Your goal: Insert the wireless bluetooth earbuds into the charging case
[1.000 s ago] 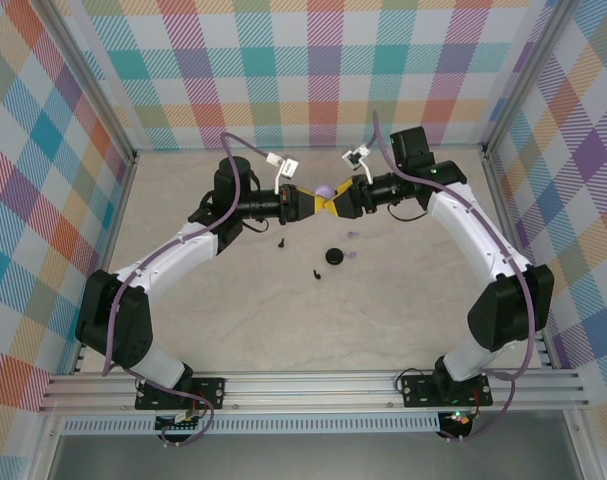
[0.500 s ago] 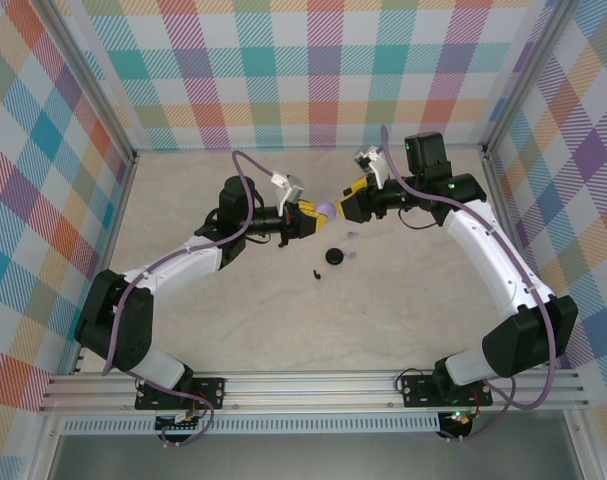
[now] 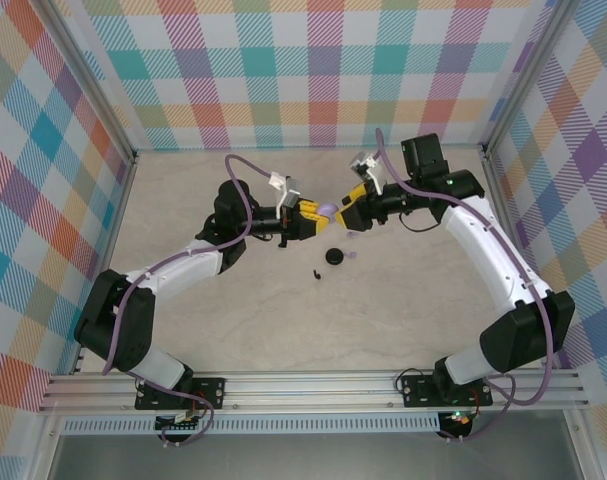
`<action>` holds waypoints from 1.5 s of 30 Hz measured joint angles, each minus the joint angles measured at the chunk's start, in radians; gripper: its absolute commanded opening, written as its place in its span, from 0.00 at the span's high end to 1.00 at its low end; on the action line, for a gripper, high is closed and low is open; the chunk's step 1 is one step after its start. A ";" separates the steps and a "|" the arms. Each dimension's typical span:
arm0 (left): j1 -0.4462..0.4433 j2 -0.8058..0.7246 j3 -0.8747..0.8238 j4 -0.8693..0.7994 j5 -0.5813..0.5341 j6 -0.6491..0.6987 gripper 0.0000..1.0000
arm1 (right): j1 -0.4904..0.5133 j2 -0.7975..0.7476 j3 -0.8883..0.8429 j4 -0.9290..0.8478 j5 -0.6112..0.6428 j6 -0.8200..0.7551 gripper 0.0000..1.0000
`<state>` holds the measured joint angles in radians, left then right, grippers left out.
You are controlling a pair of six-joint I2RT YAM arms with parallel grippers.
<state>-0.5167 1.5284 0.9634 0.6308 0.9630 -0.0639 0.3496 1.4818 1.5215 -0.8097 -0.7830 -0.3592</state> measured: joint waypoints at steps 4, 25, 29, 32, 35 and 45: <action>-0.011 -0.002 0.000 0.000 0.017 0.000 0.91 | 0.006 0.019 0.011 -0.005 0.002 -0.002 0.36; -0.018 -0.014 0.003 -0.044 -0.006 0.010 0.92 | 0.024 0.015 0.014 0.011 0.095 0.029 0.38; -0.018 -0.017 0.003 -0.061 -0.006 0.013 0.92 | 0.024 0.011 0.014 0.029 0.119 0.042 0.38; -0.019 -0.021 0.003 -0.075 0.005 0.018 0.92 | 0.023 0.009 0.014 0.049 0.148 0.054 0.38; -0.019 -0.032 0.003 -0.075 0.013 0.025 0.92 | 0.023 0.009 0.014 0.055 0.171 0.063 0.38; -0.019 -0.034 0.003 -0.076 0.005 0.028 0.93 | 0.023 -0.008 0.008 0.068 0.177 0.090 0.37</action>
<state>-0.5362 1.4948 0.9661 0.5549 0.9676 -0.0360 0.3729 1.4742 1.5299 -0.7422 -0.6060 -0.2691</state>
